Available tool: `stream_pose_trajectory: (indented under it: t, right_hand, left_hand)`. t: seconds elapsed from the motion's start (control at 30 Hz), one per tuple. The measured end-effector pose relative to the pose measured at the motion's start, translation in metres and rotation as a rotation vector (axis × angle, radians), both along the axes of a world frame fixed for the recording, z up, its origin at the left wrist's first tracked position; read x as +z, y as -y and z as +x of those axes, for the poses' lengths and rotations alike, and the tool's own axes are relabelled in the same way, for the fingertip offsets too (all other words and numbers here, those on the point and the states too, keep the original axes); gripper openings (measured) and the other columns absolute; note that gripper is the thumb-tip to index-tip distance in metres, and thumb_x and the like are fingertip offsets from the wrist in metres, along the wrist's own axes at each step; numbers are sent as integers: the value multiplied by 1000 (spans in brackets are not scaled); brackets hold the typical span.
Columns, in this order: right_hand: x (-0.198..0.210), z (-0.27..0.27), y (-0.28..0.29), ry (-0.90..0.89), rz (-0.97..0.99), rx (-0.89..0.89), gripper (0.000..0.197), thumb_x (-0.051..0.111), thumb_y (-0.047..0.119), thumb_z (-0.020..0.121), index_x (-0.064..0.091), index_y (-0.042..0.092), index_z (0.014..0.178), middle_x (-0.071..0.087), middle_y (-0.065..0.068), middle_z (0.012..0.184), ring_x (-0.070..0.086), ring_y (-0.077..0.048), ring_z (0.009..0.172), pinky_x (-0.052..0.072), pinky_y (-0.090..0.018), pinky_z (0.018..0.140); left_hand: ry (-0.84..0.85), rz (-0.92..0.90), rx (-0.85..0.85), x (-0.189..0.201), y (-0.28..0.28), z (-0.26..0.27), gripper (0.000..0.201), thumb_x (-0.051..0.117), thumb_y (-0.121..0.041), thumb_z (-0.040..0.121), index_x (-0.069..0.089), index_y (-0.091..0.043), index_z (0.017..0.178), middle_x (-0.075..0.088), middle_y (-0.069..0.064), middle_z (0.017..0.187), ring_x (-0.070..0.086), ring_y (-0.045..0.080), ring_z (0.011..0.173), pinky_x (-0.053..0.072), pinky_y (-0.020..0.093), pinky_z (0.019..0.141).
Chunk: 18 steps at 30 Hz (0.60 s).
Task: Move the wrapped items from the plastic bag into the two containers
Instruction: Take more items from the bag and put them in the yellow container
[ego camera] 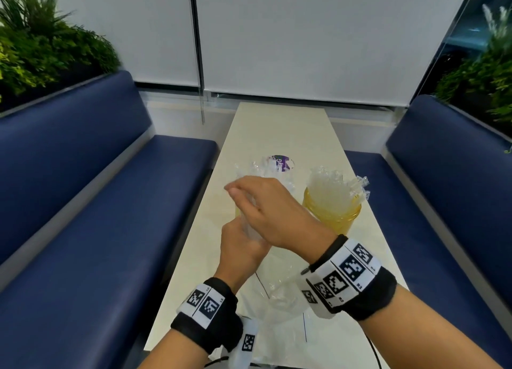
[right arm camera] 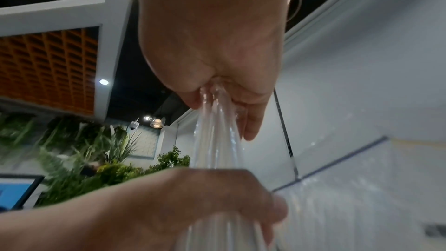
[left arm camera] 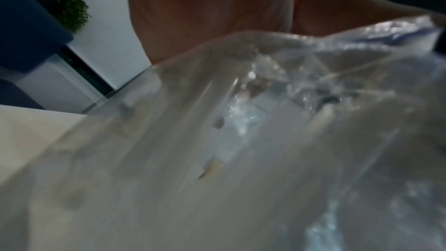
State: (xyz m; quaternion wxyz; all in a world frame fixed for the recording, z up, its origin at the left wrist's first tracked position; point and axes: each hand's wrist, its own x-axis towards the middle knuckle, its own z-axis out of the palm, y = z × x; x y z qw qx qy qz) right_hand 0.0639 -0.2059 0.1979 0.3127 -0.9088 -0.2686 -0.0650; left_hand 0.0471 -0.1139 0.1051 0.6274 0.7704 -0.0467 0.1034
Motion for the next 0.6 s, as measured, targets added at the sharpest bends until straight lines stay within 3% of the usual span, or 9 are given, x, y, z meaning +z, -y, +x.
stream_pose_trajectory:
  t: [0.07, 0.13, 0.17, 0.3, 0.37, 0.43, 0.5, 0.57, 0.6]
  right_hand:
    - [-1, -6, 3, -89, 256, -29, 66, 67, 49, 91, 37, 28, 146, 55, 4, 140, 51, -10, 127, 44, -28, 106]
    - [-7, -11, 4, -203, 352, -116, 99, 82, 55, 73, 21, 37, 149, 50, 5, 142, 48, -11, 128, 42, -28, 106]
    - [-9, -13, 2, -246, 324, -145, 102, 84, 54, 71, 20, 37, 148, 51, 4, 140, 49, -12, 126, 43, -28, 103]
    - [-29, -9, -4, -263, 249, -180, 55, 73, 46, 87, 49, 21, 130, 63, 0, 124, 61, -17, 113, 53, -32, 96]
    - [-33, -8, -8, -257, 327, -149, 32, 68, 38, 93, 49, 19, 109, 64, 1, 109, 62, -16, 98, 55, -31, 87]
    - [-32, -8, -10, -262, 411, -161, 26, 64, 34, 96, 46, 18, 103, 66, -5, 101, 66, -18, 91, 58, -34, 83]
    - [-21, -8, -8, -257, 494, -160, 24, 61, 33, 99, 45, 17, 105, 68, -10, 96, 70, -16, 85, 60, -37, 83]
    - [-5, -8, -5, -214, 516, -138, 25, 59, 34, 100, 47, 14, 110, 69, -9, 92, 70, -13, 80, 60, -37, 83]
    - [5, -8, -2, -189, 532, -129, 26, 58, 33, 101, 48, 12, 112, 68, -8, 90, 69, -13, 79, 60, -38, 83]
  left_hand:
    - [24, -11, 0, 2, -1, 1, 8, 74, -15, 82, 72, -14, 89, 76, -5, 76, 71, 4, 71, 56, 24, 58]
    - [80, -12, 7, 6, -3, 2, 21, 72, -5, 87, 72, -21, 101, 77, -1, 86, 74, 6, 82, 61, 27, 68]
    - [91, -32, 6, 7, -4, 2, 26, 69, 0, 89, 70, -24, 101, 77, -1, 87, 73, 8, 82, 62, 28, 71]
    - [44, -16, 46, 5, -5, 2, 23, 66, -2, 93, 70, -24, 95, 76, 3, 86, 75, 22, 84, 64, 45, 73]
    - [12, -56, 60, 5, -6, 1, 12, 68, -6, 94, 72, -17, 97, 77, 5, 86, 75, 20, 84, 64, 39, 71]
    - [-22, -75, 10, 4, -6, 0, 6, 71, -7, 92, 72, -12, 95, 76, 2, 81, 74, 11, 75, 60, 24, 64]
    - [-44, -24, -34, 1, -6, -2, 15, 74, -6, 88, 65, -13, 78, 69, -9, 63, 62, 3, 56, 47, 13, 53]
    - [-77, -31, -43, -2, -5, -4, 26, 81, -11, 81, 59, -14, 70, 63, -11, 55, 52, 2, 51, 41, 16, 49]
    - [-88, -34, -42, -5, -6, -4, 25, 86, -18, 77, 62, -14, 73, 67, -9, 61, 58, 5, 55, 46, 22, 52]
